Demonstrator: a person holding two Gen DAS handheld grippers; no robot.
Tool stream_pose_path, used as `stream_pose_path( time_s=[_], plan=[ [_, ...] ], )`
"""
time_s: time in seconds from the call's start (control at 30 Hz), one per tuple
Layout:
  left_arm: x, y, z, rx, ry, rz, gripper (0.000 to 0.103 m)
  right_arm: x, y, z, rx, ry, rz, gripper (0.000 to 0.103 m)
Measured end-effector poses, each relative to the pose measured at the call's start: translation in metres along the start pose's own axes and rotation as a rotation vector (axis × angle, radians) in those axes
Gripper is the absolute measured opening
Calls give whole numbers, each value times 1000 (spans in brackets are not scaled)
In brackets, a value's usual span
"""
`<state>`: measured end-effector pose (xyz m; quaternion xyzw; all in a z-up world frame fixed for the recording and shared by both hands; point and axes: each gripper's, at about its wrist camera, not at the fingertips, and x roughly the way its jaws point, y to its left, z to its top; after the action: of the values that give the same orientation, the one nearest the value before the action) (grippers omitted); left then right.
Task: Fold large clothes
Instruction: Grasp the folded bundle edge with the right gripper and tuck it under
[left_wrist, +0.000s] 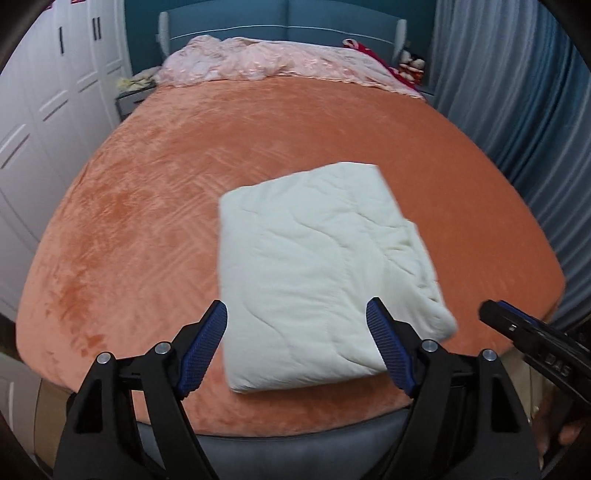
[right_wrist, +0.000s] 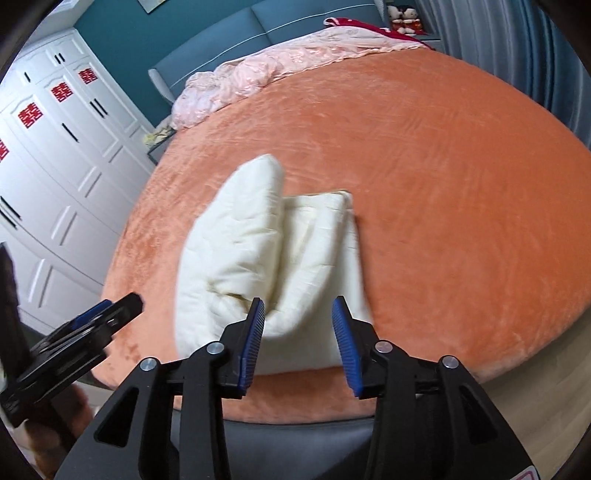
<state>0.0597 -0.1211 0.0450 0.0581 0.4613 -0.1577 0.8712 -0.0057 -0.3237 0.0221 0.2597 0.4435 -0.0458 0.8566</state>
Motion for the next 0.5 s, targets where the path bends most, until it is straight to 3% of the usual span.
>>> stream_pose_path(
  time_s=[0.13,0.33,0.43,0.5],
  plan=[
    [22,19,13,-17,13,115,71,16,24,7,-14,15,30,46],
    [44,32,21,-39,43,157,70,46,40,10,-33,88,-8,48],
    [55,28,23,-35,56,166,70,55,33,7,-29,102,-39,28],
    [61,24,24,-28,66,165,69,54,26,4,-24,95,-31,20]
  ],
)
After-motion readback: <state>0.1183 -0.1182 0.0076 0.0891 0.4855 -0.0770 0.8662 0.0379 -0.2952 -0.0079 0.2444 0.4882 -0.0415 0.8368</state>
